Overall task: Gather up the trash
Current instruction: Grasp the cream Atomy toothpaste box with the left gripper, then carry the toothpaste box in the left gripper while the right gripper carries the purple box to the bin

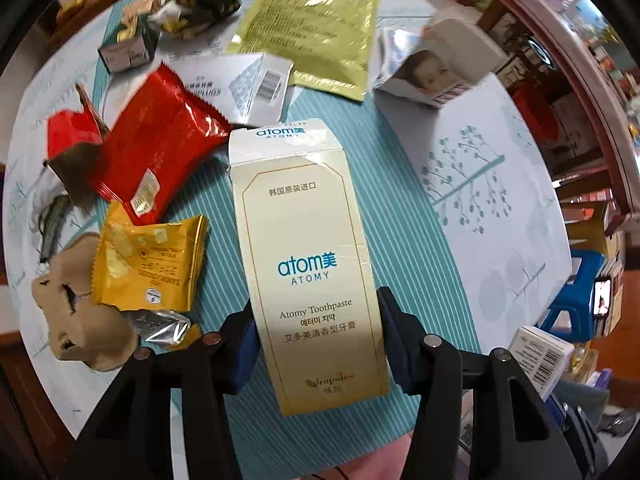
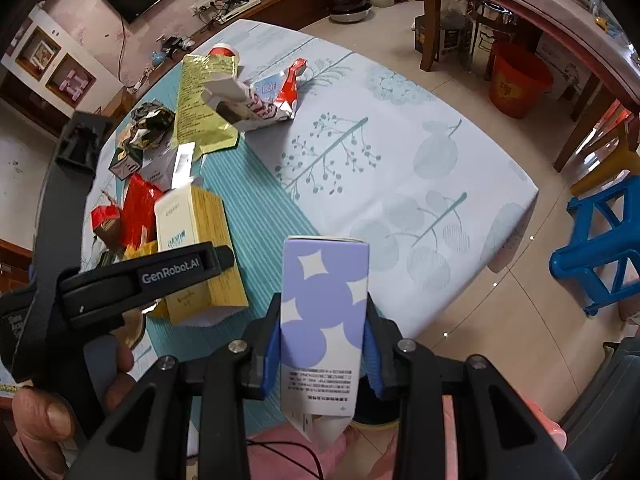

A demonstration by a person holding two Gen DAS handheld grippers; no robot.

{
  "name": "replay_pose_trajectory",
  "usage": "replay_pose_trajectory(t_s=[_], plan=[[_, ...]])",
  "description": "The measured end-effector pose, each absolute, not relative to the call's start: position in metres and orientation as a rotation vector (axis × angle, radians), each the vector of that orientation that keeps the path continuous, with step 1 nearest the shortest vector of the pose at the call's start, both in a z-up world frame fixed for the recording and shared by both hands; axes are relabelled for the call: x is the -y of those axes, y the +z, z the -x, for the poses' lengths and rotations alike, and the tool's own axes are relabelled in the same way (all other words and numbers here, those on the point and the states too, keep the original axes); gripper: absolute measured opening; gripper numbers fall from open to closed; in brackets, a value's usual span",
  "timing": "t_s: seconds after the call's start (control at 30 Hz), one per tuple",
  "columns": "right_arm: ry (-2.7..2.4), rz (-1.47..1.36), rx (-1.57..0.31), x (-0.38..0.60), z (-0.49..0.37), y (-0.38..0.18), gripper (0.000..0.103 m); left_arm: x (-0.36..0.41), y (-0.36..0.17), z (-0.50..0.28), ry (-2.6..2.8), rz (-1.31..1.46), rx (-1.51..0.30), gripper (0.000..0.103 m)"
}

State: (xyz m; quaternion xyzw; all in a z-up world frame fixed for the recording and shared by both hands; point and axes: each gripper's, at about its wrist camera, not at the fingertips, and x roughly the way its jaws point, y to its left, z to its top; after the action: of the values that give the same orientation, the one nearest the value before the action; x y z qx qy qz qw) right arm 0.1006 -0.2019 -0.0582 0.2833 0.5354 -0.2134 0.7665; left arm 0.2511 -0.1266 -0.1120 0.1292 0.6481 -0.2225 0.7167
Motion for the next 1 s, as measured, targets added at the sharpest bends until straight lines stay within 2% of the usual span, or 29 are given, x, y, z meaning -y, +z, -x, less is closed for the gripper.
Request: replay_pose_trajectory(t_s=[0.53, 0.77, 1.0], plan=[[-0.357, -0.648, -1.118, 0.203, -0.053, -0.043, 0.035, 0.089, -0.038, -0.18, -0.561, -0.311, -1.3, 0.052], [-0.253, -0.627, -1.12, 0.224, -0.028, -0.047, 0.035, 0.102, -0.035, -0.14, -0.506, -0.303, -1.256, 0.052], [-0.105, -0.52, -1.18, 0.241, 0.001, -0.059, 0.035, 0.098, -0.043, -0.079, -0.393, -0.194, -1.294, 0.052]])
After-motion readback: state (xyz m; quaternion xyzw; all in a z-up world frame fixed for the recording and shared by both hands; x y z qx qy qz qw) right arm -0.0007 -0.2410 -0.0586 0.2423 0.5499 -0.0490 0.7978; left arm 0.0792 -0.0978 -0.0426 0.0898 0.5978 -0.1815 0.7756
